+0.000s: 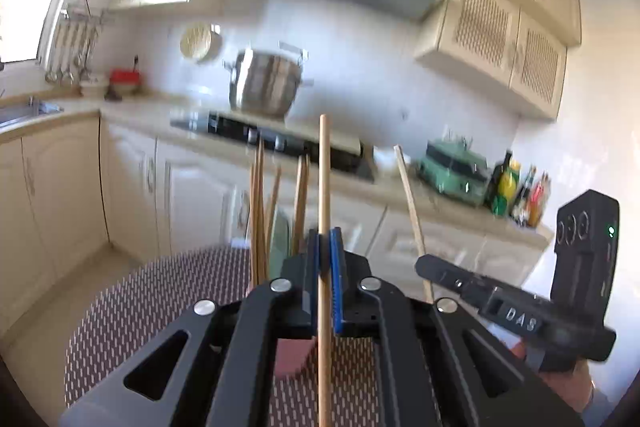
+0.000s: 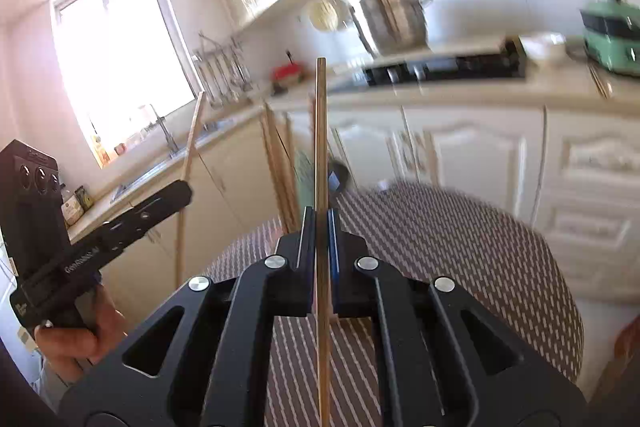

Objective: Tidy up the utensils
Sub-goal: 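Lift both held chopsticks and lower them into the pink cup, then open both tools to release the chopsticks in the cup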

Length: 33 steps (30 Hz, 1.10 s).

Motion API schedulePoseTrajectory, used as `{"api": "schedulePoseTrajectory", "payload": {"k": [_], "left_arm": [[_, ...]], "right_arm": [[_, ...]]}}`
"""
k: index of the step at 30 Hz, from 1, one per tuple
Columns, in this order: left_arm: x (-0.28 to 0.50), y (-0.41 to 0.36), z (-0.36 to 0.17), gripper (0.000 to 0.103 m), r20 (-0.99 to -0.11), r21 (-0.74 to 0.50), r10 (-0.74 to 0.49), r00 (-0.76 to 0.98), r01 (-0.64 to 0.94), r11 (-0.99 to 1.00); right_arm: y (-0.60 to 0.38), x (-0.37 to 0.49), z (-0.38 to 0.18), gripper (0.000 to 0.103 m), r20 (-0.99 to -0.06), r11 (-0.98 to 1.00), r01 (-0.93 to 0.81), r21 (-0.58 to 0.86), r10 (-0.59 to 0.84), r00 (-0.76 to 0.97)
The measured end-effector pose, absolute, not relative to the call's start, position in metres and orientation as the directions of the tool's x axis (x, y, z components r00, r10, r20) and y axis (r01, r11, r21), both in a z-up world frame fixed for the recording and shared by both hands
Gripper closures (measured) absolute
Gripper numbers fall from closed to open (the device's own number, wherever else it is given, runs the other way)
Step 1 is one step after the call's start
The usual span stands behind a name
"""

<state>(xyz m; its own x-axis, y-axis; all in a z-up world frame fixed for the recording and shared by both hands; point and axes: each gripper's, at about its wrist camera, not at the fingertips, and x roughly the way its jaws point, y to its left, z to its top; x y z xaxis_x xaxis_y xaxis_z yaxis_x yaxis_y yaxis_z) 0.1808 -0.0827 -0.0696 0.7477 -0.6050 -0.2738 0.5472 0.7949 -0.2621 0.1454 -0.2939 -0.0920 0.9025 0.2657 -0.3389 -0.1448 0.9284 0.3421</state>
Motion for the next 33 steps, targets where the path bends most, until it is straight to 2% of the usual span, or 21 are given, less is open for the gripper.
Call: {"api": "schedulePoseTrajectory", "payload": {"k": [7,12,16,23,30,31,32,33], "left_arm": [[0.220,-0.085,-0.036,0.098,-0.124,-0.262,-0.575,0.809,0.532,0.805],[0.250,-0.091,-0.038,0.098,-0.043,-0.267,-0.540,0.840,0.512,0.817],[0.266,-0.100,-0.050,0.098,-0.041,-0.232,-0.523,0.851,0.501,0.834],[0.276,-0.103,-0.084,0.098,-0.044,-0.213,-0.496,0.867,0.477,0.853],[0.282,-0.099,-0.101,0.097,-0.083,-0.215,-0.503,0.860,0.477,0.852],[0.281,-0.098,-0.102,0.092,-0.093,-0.210,-0.507,0.857,0.481,0.851],[0.278,-0.096,-0.102,0.076,-0.102,-0.202,-0.502,0.859,0.477,0.856],[0.274,-0.092,-0.101,0.064,-0.102,-0.202,-0.485,0.869,0.459,0.865]], "right_arm": [[-0.274,0.195,-0.053,0.097,-0.202,0.950,-0.165,0.266,0.222,0.954],[-0.270,0.223,-0.058,0.097,-0.164,0.944,-0.163,0.286,0.216,0.962],[-0.275,0.243,-0.070,0.097,-0.152,0.931,-0.151,0.332,0.211,0.965],[-0.269,0.249,-0.086,0.097,-0.143,0.934,-0.147,0.327,0.202,0.969],[-0.269,0.254,-0.101,0.096,-0.184,0.932,-0.151,0.330,0.220,0.958],[-0.269,0.250,-0.101,0.096,-0.189,0.933,-0.151,0.326,0.221,0.957],[-0.270,0.247,-0.100,0.095,-0.188,0.935,-0.145,0.325,0.214,0.959],[-0.273,0.243,-0.099,0.094,-0.185,0.934,-0.135,0.331,0.205,0.961]]}}
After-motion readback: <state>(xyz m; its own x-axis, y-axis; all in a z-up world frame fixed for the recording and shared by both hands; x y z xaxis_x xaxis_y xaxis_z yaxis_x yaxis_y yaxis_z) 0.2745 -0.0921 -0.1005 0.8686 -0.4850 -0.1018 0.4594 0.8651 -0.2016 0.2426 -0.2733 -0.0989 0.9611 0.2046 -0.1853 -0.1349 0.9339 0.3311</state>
